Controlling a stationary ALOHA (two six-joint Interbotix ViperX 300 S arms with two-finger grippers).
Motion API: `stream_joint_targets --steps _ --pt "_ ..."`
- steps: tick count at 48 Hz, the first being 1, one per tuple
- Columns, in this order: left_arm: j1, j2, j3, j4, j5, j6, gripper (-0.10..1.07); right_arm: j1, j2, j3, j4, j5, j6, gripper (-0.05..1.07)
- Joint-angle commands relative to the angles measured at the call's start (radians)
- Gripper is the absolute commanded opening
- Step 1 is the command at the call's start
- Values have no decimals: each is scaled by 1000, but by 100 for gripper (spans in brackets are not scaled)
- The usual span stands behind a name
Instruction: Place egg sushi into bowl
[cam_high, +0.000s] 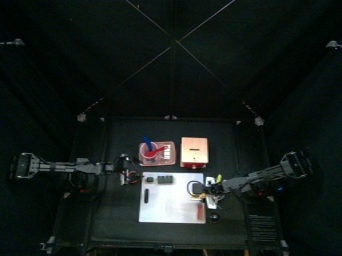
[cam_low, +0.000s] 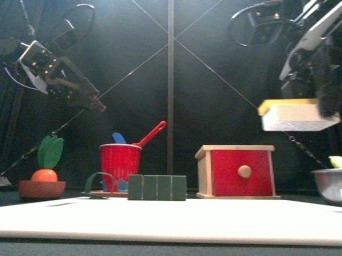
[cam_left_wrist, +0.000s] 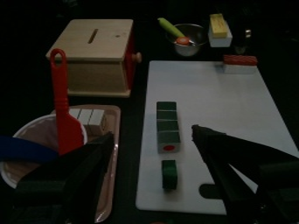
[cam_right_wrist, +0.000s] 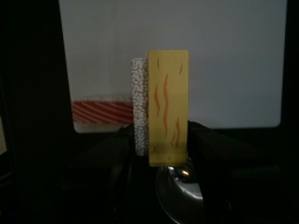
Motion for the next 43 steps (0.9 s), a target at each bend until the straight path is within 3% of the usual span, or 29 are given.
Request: stream_joint_targets --steps 1,12,22,36,43 --pt "3 0 -29 0 -5 0 103 -3 -77 38 3 31 0 68" --pt "14 0 -37 2 -20 2 103 -8 -126 121 15 51 -3 68" --pt "14 0 -46 0 -40 2 103 -37 -97 161 11 41 -3 68" --pt "14 0 -49 -5 -40 -3 103 -66 -67 179 41 -60 -2 69" --pt "14 0 -51 -5 -40 -3 103 -71 -52 198 54 -60 -2 74"
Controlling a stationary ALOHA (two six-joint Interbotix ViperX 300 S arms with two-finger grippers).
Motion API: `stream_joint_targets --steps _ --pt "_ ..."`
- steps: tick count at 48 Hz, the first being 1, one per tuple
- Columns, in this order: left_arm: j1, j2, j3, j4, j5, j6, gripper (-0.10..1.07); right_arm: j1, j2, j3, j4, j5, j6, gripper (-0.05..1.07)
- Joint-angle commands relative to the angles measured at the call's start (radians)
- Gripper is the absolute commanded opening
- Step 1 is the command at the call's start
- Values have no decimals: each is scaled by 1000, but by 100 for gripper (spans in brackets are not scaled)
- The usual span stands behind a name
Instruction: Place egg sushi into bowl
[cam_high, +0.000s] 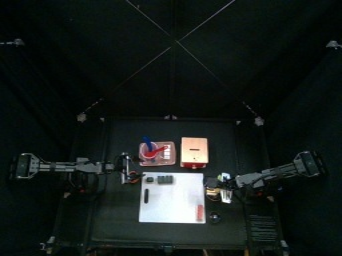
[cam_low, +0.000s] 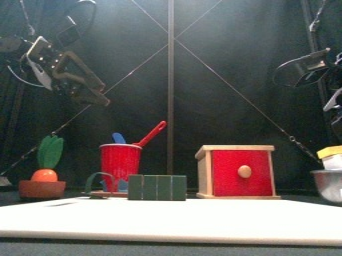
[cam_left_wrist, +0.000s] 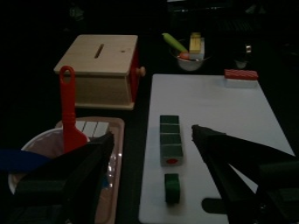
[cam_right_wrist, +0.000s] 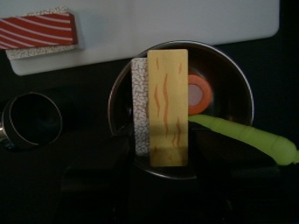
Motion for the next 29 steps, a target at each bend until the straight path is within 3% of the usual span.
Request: stream_joint_targets --steps 1,13,29 --pt "3 0 -29 -2 -11 0 103 -5 3 -2 6 -8 2 76" --pt "5 0 -26 0 -9 2 103 -5 8 -6 8 -8 3 90" --pt "6 0 -26 -2 -11 0 103 -5 -9 -40 9 5 5 92"
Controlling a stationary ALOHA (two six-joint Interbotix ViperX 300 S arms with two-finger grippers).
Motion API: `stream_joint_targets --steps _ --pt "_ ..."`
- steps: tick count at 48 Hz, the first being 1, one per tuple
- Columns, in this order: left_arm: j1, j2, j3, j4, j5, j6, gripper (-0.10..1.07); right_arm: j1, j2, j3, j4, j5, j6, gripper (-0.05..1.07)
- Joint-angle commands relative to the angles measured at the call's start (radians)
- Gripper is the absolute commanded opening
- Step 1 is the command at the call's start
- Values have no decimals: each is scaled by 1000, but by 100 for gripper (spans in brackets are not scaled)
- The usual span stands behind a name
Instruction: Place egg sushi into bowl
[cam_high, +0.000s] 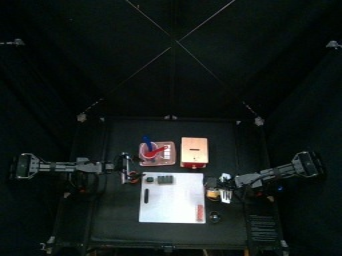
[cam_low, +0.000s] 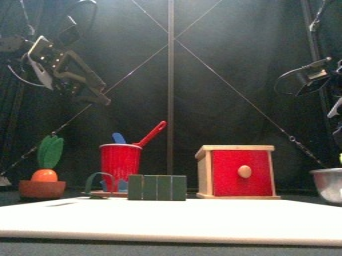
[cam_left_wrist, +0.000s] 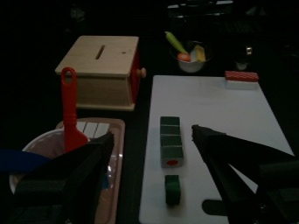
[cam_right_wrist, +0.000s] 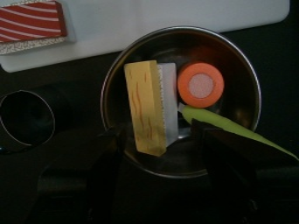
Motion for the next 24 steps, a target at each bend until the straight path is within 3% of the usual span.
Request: stream_joint_targets --steps 1,17,24 --pt "5 0 -25 -2 -9 0 103 -3 -18 -37 5 2 0 92" --pt "6 0 -23 -2 -9 2 103 -3 -91 -114 41 112 2 92" --pt "5 0 -25 2 -9 3 103 -6 -124 -138 38 98 -2 92"
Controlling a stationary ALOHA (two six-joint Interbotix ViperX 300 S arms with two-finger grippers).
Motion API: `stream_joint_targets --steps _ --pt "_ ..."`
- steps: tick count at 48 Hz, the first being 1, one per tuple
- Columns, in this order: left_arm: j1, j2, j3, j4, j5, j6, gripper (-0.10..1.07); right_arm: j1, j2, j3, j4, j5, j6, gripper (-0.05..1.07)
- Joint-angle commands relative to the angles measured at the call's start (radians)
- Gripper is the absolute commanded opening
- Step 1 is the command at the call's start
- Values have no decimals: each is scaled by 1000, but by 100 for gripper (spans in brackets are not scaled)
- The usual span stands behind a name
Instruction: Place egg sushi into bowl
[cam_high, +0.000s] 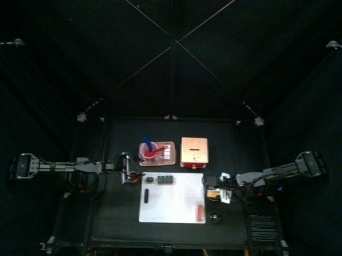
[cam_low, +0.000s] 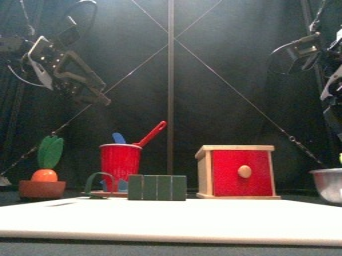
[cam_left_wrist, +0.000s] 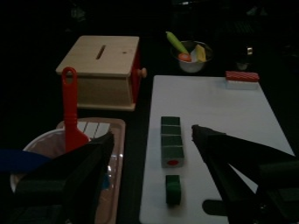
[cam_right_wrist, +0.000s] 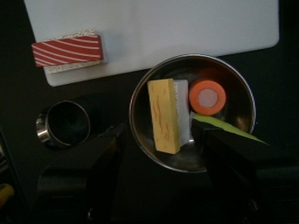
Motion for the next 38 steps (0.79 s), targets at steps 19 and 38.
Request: stream_joint_targets --steps 19,38 --pt "-5 0 -21 5 -51 5 103 -112 -43 -12 -224 -508 -3 91" --pt "-8 0 -14 32 -66 6 103 -179 3 38 -293 -750 -9 91"
